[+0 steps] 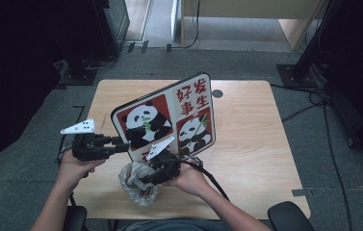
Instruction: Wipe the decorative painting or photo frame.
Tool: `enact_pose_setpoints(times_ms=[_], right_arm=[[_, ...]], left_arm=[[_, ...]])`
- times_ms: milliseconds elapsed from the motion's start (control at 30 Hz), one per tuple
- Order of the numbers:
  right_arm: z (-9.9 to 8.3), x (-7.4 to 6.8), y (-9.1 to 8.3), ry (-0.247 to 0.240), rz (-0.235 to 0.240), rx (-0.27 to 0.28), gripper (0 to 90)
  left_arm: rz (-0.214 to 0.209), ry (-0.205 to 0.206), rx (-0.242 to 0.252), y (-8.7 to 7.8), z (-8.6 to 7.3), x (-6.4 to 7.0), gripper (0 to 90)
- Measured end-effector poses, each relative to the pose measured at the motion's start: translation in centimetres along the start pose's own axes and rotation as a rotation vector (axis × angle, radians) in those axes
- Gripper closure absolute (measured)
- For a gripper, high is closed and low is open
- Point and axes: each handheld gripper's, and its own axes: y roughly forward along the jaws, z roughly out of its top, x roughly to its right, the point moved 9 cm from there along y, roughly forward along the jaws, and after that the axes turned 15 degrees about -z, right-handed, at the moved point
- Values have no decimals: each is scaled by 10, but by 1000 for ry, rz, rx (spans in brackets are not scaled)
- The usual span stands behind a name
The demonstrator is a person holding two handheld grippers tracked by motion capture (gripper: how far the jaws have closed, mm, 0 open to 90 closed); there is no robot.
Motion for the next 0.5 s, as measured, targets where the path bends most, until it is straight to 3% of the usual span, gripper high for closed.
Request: enact_pose_setpoints(times_ms=[167,500], right_arm=[[-5,2,1,3,5,1,630],[-17,9,-1,6,11,-7,630]], left_arm=[[-2,-8,-11,4,0,0,645],[-12,14,-38,6,-2,2,777]])
